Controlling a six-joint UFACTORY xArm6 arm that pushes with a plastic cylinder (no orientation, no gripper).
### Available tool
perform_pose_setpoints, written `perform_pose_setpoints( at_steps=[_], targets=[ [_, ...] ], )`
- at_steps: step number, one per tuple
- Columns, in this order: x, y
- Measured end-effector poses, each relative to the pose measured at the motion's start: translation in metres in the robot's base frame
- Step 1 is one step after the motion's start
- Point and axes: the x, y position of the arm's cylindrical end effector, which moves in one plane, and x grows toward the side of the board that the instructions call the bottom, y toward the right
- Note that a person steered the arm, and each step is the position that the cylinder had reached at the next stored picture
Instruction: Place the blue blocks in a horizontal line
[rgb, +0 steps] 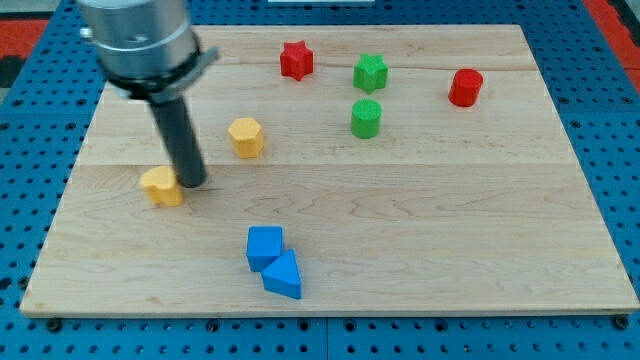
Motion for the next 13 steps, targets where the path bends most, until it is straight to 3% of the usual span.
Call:
perform_pose_setpoints(
  at_steps=[2, 3, 4, 5, 7, 8, 10, 11, 12, 13],
  targets=[
    [0.081, 0.078],
    [0.098, 0.019],
    [0.151, 0.052],
    [0.152, 0.079],
    [0.074, 0.152],
    [0.062, 0.159],
    [0.079, 0.181],
    [0.092, 0.253],
    [0.147, 0.255],
    [0.142, 0.199]
  ],
)
